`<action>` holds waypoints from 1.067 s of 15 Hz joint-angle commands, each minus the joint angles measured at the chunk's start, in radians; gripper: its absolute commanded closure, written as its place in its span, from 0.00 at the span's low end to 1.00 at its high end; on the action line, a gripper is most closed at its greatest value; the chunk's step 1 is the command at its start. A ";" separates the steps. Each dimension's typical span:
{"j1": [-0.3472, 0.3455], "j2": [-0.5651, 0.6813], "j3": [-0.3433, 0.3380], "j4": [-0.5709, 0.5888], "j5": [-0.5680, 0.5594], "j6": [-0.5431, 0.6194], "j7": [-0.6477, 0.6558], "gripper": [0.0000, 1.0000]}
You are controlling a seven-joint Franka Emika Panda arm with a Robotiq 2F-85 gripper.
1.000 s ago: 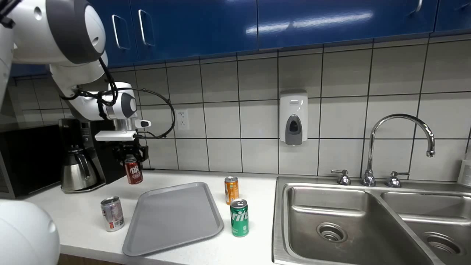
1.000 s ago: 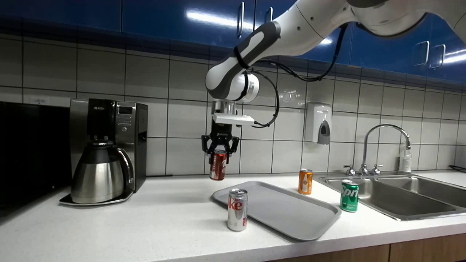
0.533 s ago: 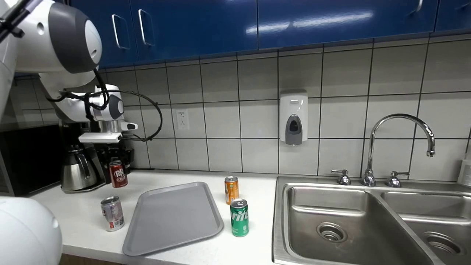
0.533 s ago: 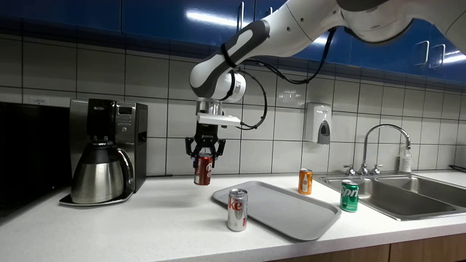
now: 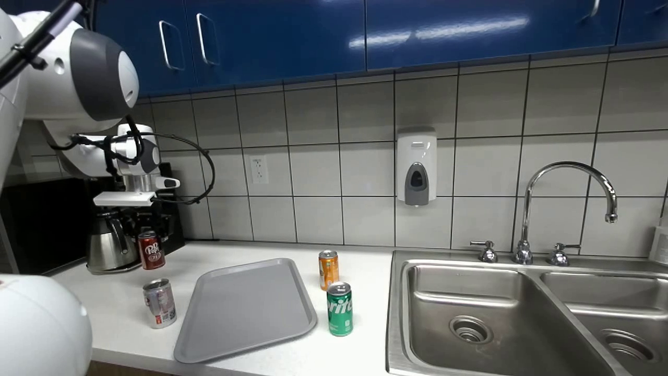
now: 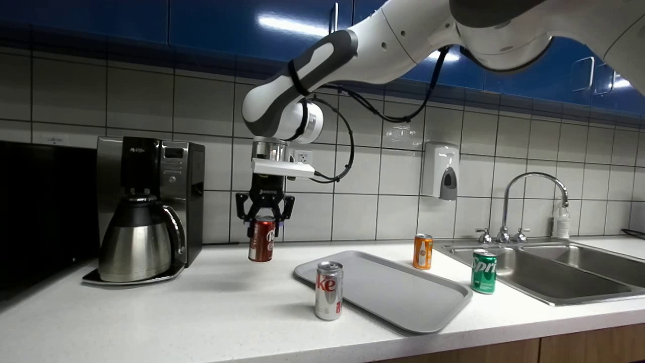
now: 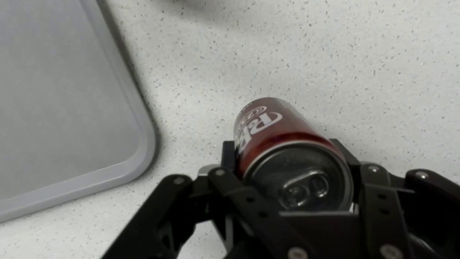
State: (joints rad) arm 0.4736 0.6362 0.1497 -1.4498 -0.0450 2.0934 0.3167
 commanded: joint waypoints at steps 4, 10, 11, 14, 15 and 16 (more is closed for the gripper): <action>0.005 0.029 -0.012 0.057 -0.022 -0.042 0.026 0.62; 0.006 0.031 -0.009 0.034 -0.022 -0.032 0.013 0.62; 0.007 0.029 -0.009 0.029 -0.023 -0.029 0.012 0.62; 0.009 0.026 -0.009 0.016 -0.029 -0.026 0.006 0.62; 0.008 0.023 -0.008 0.011 -0.029 -0.025 0.004 0.62; 0.009 0.019 -0.008 0.008 -0.030 -0.027 0.004 0.62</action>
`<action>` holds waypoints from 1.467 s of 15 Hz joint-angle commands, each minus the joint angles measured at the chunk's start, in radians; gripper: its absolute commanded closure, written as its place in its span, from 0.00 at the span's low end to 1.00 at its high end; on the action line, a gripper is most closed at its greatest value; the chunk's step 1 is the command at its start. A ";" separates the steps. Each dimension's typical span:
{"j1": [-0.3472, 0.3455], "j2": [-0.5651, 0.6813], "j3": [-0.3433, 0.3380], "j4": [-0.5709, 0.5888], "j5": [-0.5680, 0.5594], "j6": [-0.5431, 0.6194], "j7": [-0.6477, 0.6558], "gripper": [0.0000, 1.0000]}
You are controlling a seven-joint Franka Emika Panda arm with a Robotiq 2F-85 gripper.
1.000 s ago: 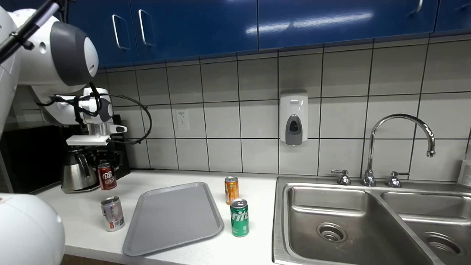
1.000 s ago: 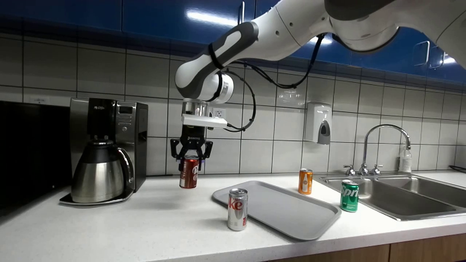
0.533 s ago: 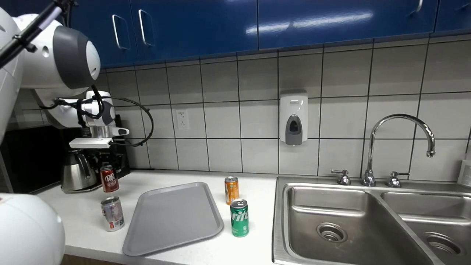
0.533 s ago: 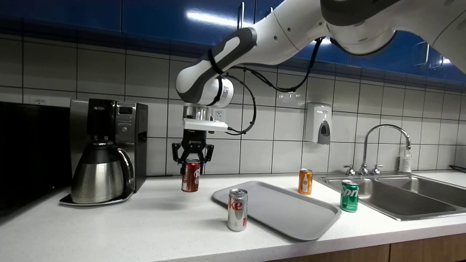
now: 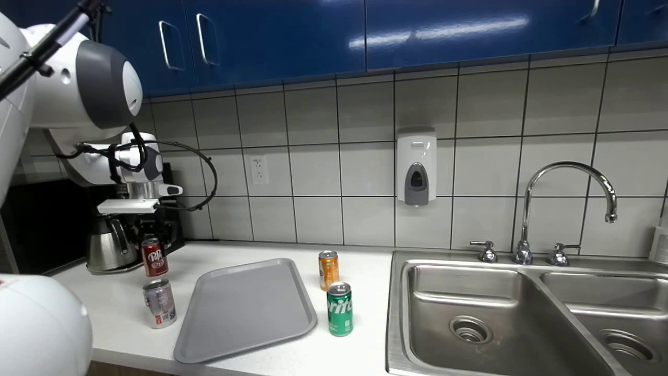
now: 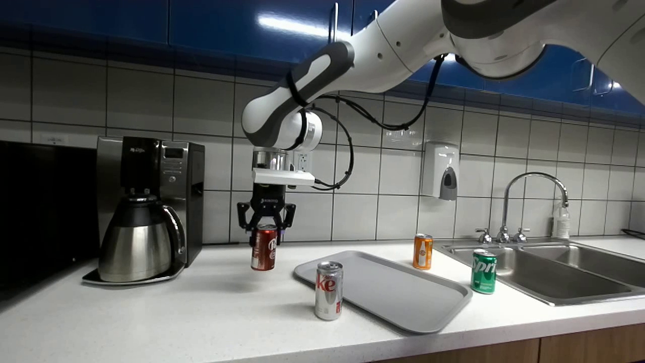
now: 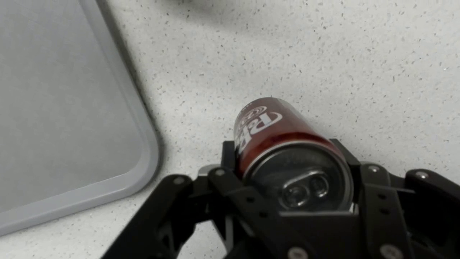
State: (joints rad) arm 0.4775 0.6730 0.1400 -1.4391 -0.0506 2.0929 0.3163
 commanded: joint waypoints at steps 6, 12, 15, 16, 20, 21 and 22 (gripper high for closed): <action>-0.007 -0.033 0.003 -0.047 -0.029 -0.012 -0.015 0.62; -0.021 -0.030 0.002 -0.085 -0.025 0.005 -0.030 0.62; -0.026 -0.033 0.001 -0.101 -0.025 0.007 -0.035 0.62; -0.027 -0.033 0.000 -0.104 -0.025 0.007 -0.035 0.62; -0.031 -0.035 0.002 -0.119 -0.023 0.012 -0.036 0.62; -0.032 -0.035 0.002 -0.121 -0.022 0.012 -0.036 0.62; -0.032 -0.035 0.002 -0.123 -0.022 0.012 -0.036 0.62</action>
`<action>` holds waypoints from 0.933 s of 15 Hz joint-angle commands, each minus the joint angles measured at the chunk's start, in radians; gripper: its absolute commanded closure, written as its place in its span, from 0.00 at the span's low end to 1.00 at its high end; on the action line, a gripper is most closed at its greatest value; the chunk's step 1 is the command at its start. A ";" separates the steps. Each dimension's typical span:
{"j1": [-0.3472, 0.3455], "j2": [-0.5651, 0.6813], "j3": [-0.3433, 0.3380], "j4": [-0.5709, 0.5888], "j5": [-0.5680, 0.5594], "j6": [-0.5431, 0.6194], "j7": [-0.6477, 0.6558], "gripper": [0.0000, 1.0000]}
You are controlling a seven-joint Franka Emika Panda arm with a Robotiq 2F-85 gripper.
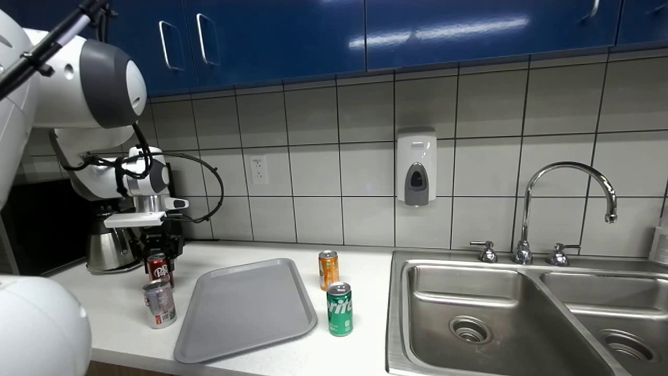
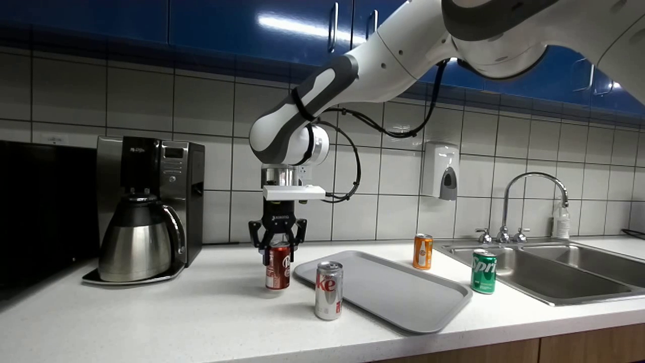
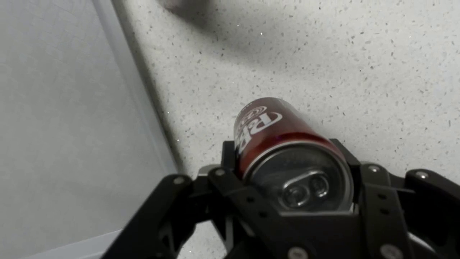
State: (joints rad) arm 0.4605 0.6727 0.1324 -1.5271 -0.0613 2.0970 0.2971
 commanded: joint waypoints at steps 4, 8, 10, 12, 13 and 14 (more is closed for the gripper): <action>-0.015 -0.034 0.008 -0.043 -0.014 0.008 -0.016 0.62; -0.016 -0.034 0.007 -0.046 -0.015 0.007 -0.016 0.62; -0.015 -0.035 0.006 -0.047 -0.016 0.004 -0.014 0.62; -0.014 -0.036 0.006 -0.048 -0.017 0.003 -0.015 0.50; -0.015 -0.036 0.007 -0.049 -0.017 0.003 -0.016 0.53; -0.014 -0.037 0.007 -0.050 -0.017 0.000 -0.018 0.19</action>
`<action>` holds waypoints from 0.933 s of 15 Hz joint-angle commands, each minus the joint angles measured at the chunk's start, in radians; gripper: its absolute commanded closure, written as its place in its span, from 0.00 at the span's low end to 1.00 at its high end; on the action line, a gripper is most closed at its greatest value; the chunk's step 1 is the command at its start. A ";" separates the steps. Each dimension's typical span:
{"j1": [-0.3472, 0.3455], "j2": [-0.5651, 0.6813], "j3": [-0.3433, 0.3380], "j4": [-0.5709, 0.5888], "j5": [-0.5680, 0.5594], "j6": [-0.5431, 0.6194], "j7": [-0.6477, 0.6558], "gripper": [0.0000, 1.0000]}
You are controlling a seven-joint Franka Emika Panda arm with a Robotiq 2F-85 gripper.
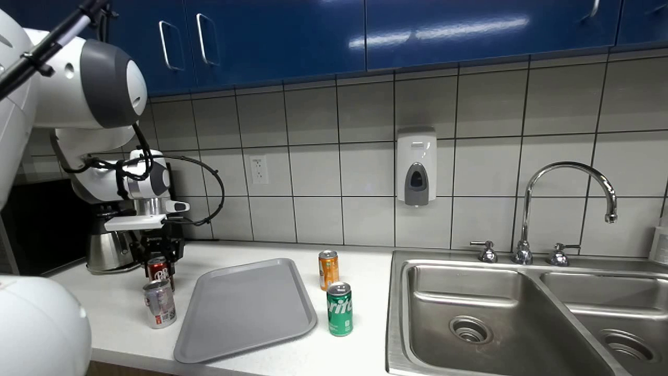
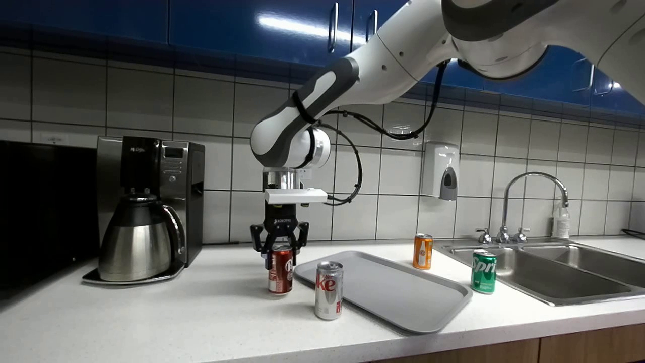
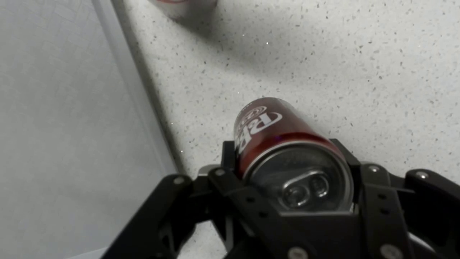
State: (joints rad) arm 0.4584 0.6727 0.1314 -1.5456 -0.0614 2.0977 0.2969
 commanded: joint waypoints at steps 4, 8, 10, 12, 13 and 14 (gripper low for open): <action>-0.013 -0.048 0.009 -0.037 -0.019 0.001 -0.024 0.00; -0.017 -0.080 0.013 -0.051 -0.018 0.004 -0.038 0.00; -0.020 -0.105 0.016 -0.060 -0.015 0.007 -0.043 0.00; -0.023 -0.130 0.018 -0.070 -0.013 0.010 -0.047 0.00; -0.025 -0.145 0.018 -0.076 -0.012 0.010 -0.049 0.00; -0.025 -0.158 0.017 -0.083 -0.015 0.012 -0.047 0.00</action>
State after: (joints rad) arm 0.4573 0.5878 0.1315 -1.5658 -0.0633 2.0977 0.2689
